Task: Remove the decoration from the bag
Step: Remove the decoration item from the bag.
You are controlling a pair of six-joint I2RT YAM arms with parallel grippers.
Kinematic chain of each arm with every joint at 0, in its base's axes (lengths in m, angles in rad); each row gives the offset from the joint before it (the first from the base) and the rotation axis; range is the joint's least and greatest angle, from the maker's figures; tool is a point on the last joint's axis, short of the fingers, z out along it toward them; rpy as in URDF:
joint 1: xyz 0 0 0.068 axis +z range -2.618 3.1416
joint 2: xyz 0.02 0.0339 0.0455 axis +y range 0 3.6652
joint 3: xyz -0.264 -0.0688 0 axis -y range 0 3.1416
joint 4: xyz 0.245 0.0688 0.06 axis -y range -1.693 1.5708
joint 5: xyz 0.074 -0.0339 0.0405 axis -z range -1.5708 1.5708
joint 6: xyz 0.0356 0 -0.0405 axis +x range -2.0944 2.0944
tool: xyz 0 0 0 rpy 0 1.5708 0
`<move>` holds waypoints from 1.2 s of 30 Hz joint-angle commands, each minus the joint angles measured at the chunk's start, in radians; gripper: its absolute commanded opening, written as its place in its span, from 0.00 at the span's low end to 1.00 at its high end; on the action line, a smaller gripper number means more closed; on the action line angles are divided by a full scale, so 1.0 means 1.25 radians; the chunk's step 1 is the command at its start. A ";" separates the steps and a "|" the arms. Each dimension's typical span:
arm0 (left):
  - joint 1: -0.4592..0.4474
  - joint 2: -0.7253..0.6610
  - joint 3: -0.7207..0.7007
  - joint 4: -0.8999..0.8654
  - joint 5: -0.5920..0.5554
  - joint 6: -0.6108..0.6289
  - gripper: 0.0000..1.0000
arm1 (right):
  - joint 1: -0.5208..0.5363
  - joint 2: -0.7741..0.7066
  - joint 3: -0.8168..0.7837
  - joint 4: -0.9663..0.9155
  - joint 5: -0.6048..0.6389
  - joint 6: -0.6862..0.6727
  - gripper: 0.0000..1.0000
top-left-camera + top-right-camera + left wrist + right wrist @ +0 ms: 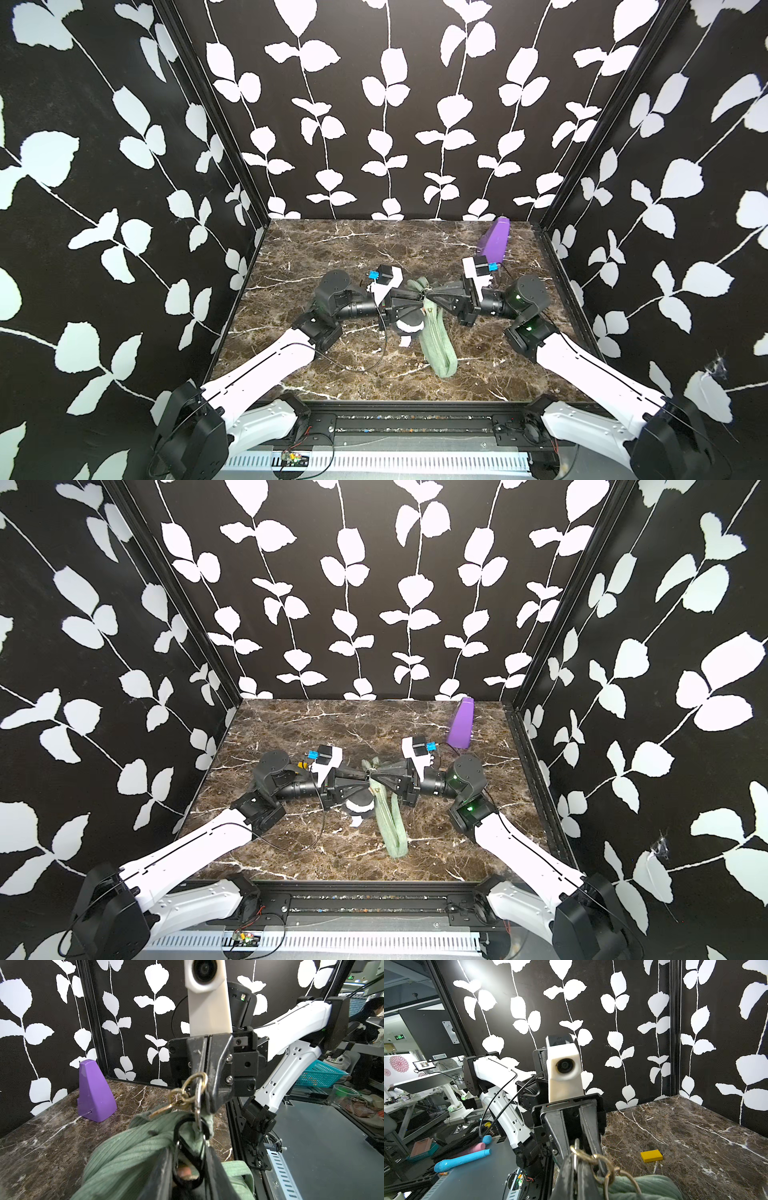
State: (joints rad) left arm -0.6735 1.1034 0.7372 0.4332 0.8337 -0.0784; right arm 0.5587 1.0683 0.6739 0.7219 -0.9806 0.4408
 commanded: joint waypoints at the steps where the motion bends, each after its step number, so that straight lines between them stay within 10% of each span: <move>1: -0.005 -0.006 0.025 0.026 0.009 -0.009 0.18 | 0.008 -0.021 0.000 0.042 -0.017 -0.007 0.00; 10: -0.005 -0.013 0.027 0.027 0.008 -0.012 0.00 | 0.008 -0.034 -0.004 0.042 -0.023 -0.007 0.00; 29: -0.005 -0.026 0.035 -0.014 -0.014 0.009 0.00 | 0.009 -0.049 -0.002 0.019 -0.022 -0.022 0.00; 36: -0.006 -0.022 0.038 -0.023 0.003 0.018 0.20 | 0.009 -0.053 -0.002 0.007 -0.024 -0.033 0.00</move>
State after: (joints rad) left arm -0.6785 1.0946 0.7528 0.4091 0.8288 -0.0711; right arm 0.5594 1.0317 0.6720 0.6754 -0.9855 0.4145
